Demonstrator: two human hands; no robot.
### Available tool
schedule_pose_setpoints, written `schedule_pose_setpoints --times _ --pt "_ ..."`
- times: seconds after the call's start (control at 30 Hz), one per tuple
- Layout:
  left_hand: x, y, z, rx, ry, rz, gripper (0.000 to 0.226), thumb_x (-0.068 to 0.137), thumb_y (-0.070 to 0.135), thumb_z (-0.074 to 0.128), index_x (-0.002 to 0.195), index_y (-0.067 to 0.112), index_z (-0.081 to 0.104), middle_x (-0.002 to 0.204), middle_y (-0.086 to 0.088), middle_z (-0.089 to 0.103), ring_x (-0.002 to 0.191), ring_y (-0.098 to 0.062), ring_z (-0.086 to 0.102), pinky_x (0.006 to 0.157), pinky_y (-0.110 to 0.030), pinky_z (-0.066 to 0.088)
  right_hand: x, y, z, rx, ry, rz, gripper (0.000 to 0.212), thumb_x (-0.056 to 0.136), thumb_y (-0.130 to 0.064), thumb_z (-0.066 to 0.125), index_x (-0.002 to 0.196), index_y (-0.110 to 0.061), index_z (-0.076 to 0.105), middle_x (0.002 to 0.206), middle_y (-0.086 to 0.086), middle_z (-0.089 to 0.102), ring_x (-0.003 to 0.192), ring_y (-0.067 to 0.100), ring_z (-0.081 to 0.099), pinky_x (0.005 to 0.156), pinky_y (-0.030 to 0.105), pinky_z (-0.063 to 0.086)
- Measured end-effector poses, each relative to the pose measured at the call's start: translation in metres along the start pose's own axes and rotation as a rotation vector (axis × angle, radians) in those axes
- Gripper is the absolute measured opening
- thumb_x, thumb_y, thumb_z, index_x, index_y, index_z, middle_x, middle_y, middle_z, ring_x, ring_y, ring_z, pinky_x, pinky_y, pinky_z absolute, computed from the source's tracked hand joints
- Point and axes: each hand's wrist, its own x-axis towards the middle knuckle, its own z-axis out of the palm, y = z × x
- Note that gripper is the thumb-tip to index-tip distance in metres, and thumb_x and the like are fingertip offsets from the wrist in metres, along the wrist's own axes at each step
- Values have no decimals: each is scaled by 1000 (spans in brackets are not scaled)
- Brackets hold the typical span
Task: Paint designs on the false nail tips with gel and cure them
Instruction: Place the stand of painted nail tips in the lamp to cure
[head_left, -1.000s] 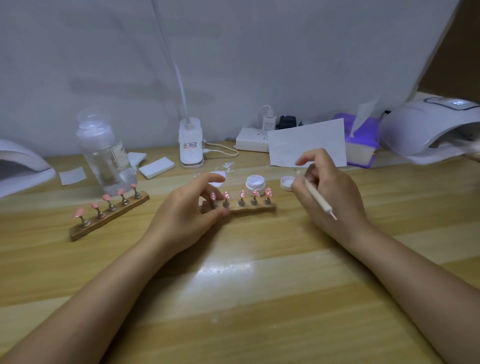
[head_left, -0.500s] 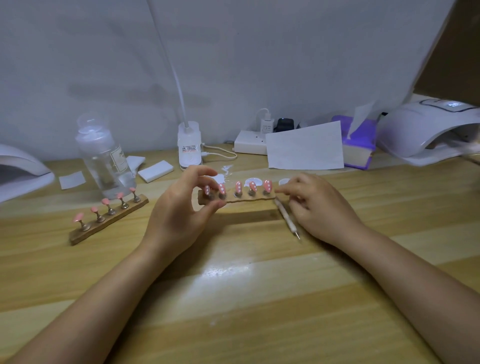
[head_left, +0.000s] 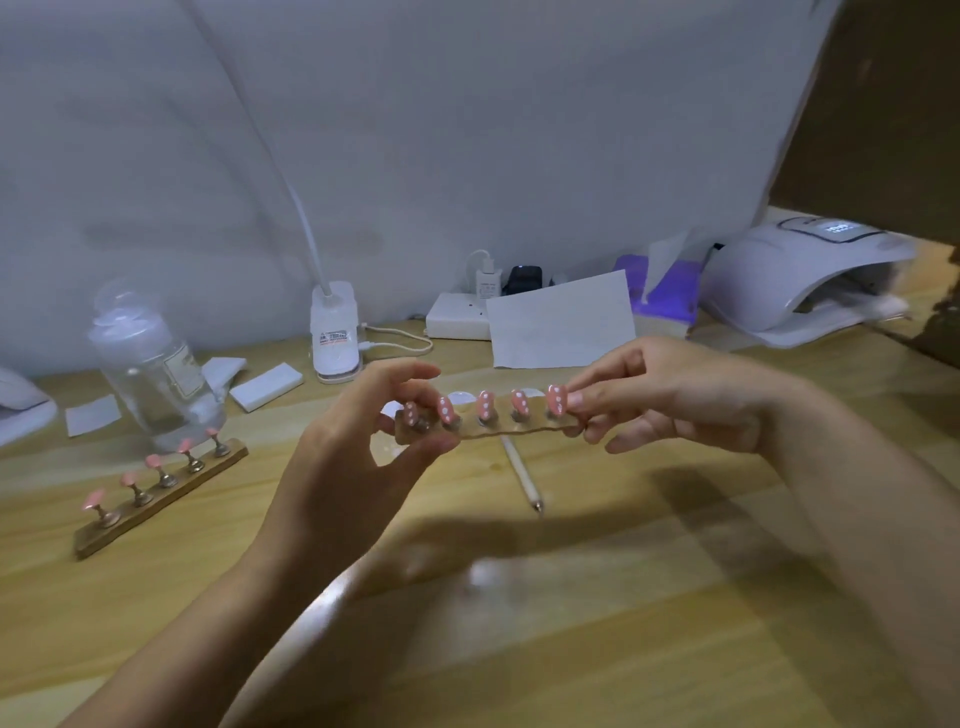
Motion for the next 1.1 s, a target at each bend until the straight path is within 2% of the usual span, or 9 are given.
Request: schedule_pose_setpoints --times 0.23,0.33,0.43,0.53,0.6,0.67,0.77,0.93,1.1 --pt "46 39 43 -280 53 -87 47 72 10 71 103 36 47 98 20 60 93 4 59 79 -8 47 -31 -13 -50 109 209 -46 17 49 -27 70 60 -15 74 61 0 68 48 1 59 43 12 47" --pt "70 61 82 -438 90 -219 52 75 16 70 116 32 42 115 18 50 107 9 48 82 -6 45 -44 -7 -80 298 438 -52 25 76 -14 63 52 -11 70 51 -1 64 42 1 57 39 12 46" --pt "86 85 130 -579 79 -452 56 80 25 68 129 25 41 123 13 46 106 11 45 80 -2 41 -57 5 -108 523 675 -48 23 88 -12 55 65 -8 60 45 -3 59 38 0 55 37 11 45" --pt "100 110 184 -802 -139 -666 33 88 27 59 119 19 55 116 5 57 106 -6 54 98 -27 43 -64 19 -130 675 841 -73 16 88 -10 56 73 -6 59 46 -2 62 39 1 57 40 10 47" --pt "107 127 215 -917 -278 -749 12 91 28 54 95 22 64 107 2 64 104 -12 57 100 -36 43 -64 29 -138 703 940 -71 11 86 -8 59 76 -6 61 50 -1 65 42 1 59 44 11 49" --pt "113 139 243 -975 -344 -743 20 93 27 51 77 26 63 89 5 64 91 -10 57 91 -33 44 -59 39 -141 694 1025 -64 4 82 -4 62 79 -5 65 59 2 68 48 4 62 48 13 52" --pt "118 148 274 -1015 -308 -757 24 93 22 50 75 21 65 78 3 63 80 -11 56 83 -35 47 -51 56 -143 671 1157 -62 5 76 -4 69 81 -3 69 71 8 71 60 11 67 58 20 56" --pt "120 141 294 -1108 -191 -856 33 90 12 54 59 17 65 48 7 59 45 -4 54 47 -16 43 -39 73 -147 681 1198 -79 14 79 -6 67 65 -10 66 49 -3 65 43 5 60 41 14 45" --pt "122 126 300 -1053 -164 -741 34 92 7 50 62 15 65 49 6 61 46 -6 55 52 -21 47 -25 80 -150 611 1105 -72 15 82 -13 65 67 -13 68 63 1 68 55 7 63 45 16 48"
